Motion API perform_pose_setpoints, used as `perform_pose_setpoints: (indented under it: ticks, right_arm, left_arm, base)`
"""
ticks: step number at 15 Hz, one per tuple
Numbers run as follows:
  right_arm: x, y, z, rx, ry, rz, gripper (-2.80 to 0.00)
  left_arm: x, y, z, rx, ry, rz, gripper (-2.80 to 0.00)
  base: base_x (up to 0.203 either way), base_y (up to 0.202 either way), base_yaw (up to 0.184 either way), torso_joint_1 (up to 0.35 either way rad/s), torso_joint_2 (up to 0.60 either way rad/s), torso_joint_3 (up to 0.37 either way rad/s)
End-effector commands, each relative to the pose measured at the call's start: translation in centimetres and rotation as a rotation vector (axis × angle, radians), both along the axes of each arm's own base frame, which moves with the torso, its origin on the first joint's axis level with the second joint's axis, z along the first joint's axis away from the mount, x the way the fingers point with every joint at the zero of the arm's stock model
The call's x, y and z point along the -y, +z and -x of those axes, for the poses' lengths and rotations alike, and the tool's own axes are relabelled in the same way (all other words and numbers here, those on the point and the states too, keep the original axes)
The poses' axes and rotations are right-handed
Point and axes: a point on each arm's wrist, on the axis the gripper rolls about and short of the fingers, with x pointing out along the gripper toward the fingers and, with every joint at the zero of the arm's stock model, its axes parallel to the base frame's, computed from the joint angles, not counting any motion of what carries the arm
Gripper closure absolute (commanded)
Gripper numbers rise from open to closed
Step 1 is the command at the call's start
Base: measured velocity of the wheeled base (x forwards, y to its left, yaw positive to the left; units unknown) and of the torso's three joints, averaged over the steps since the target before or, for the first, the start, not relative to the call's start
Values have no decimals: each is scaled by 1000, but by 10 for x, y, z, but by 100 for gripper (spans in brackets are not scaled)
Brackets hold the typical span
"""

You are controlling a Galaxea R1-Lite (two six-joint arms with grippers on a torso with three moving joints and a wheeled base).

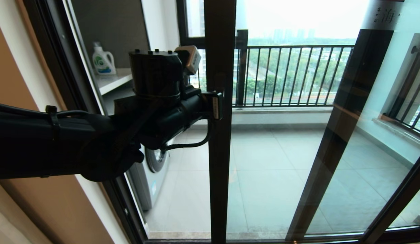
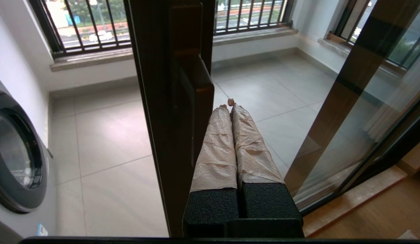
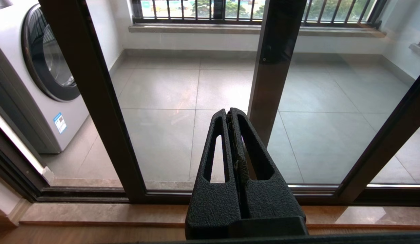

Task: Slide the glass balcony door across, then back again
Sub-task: Close the slid door

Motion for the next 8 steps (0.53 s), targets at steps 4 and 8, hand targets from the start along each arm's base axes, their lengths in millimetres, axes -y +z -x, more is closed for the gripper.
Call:
perform_pose_setpoints:
  ticks: [4,8]
  right_arm:
    - [0,0,0,-1,1,1,0]
    - [0,0,0,0,1,1,0]
  left_arm:
    - [49,-2,4,12,-80,24,0]
    - [87,-10,0,26,-96,39,0]
  base:
    - [0,0,0,0,0,0]
    - [0,0,0,0,0,0]
